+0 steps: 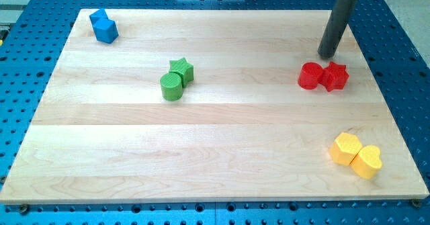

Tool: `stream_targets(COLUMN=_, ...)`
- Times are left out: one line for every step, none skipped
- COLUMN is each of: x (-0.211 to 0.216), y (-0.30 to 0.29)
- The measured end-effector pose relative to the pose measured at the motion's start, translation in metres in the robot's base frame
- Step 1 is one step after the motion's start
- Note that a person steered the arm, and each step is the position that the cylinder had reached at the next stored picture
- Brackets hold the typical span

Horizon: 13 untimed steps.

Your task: Push the red blocks into the green blocks

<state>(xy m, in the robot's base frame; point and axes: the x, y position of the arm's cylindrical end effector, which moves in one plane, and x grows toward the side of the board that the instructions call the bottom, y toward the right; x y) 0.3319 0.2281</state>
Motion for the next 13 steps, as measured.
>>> stream_targets(x=0.0, y=0.0)
stream_targets(x=0.012, y=0.035)
stream_targets(x=0.049, y=0.103)
stream_targets(x=0.076, y=0.077)
stream_targets(x=0.07, y=0.026)
stream_targets(x=0.067, y=-0.026)
stream_targets(x=0.067, y=-0.082)
stream_targets(x=0.065, y=-0.086)
stream_targets(x=0.122, y=-0.052)
stream_targets(x=0.127, y=-0.105)
stream_targets(x=0.116, y=-0.072)
stream_targets(x=0.093, y=-0.074)
stream_targets(x=0.09, y=-0.157)
